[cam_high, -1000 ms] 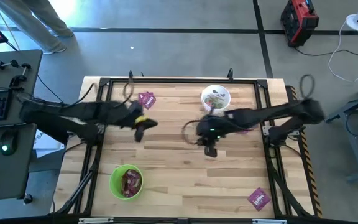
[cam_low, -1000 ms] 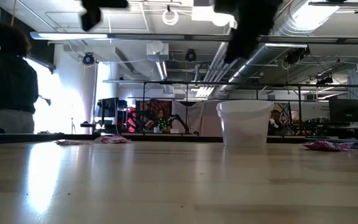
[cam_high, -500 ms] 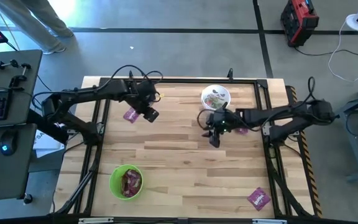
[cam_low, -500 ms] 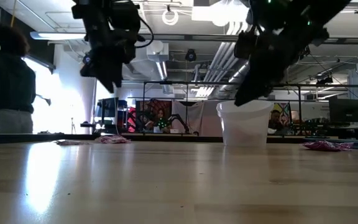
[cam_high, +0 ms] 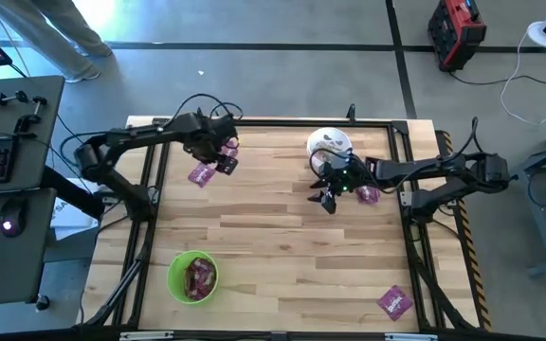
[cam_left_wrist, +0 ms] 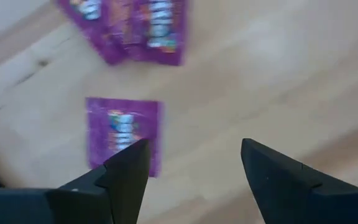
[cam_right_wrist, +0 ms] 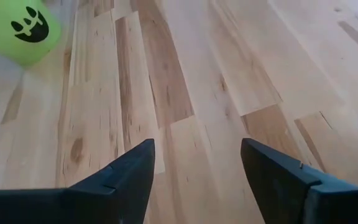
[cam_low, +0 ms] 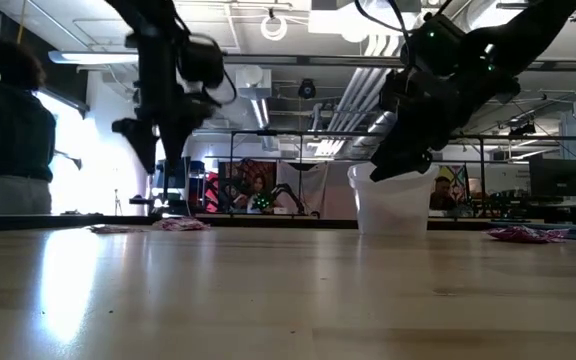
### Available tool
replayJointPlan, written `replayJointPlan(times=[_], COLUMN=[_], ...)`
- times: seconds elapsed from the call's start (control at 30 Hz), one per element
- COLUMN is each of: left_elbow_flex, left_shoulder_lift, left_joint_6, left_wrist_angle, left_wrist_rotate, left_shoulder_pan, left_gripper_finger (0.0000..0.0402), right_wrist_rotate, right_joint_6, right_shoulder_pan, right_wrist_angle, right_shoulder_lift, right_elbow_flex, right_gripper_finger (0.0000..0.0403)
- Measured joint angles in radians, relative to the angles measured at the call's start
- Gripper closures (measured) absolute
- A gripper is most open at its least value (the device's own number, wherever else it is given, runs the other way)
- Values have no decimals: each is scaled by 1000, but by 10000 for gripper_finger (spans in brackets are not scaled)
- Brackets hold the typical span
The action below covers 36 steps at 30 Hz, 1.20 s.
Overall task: Sort candy by brand, put in halloween buckets
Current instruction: Put the purple candy into the green bucket
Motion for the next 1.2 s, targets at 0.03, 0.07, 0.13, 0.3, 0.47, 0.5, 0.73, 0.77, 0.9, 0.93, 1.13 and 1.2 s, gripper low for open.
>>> replayJointPlan(times=[0.03,0.07,0.13,0.3,0.47,0.5,0.73,0.77,0.9,0.93,1.13,1.2], left_elbow_flex=[0,0,0,0,-1,-1,-26,-44,-104,-113,-149,-150], left_shoulder_lift=[23,44,84,153,193,202,231,231,229,228,224,224], left_joint_6=[0,-6,-23,-48,-12,-6,36,34,5,6,12,11], left_wrist_angle=[-4,-6,-7,-16,-31,-41,-23,-23,-1,15,63,64], left_wrist_rotate=[-21,-31,-33,-51,-32,-29,-27,-16,9,14,61,61], left_shoulder_pan=[8,15,31,76,122,128,150,153,161,161,161,160], left_gripper_finger=[158,158,158,158,158,158,158,158,158,158,158,158], right_wrist_rotate=[0,0,-1,-1,3,4,14,17,24,27,31,31], right_joint_6=[0,0,0,0,-2,-5,-26,-26,-26,-26,-26,-26], right_shoulder_pan=[0,0,1,1,1,1,1,1,1,1,1,1], right_wrist_angle=[0,0,0,-2,-6,-7,-15,-18,-30,-30,-30,-30], right_shoulder_lift=[0,0,0,0,0,0,1,1,1,1,1,1], right_elbow_flex=[0,0,0,0,0,0,0,0,0,0,0,0], right_gripper_finger=[169,169,169,169,169,169,169,169,169,169,169,169])
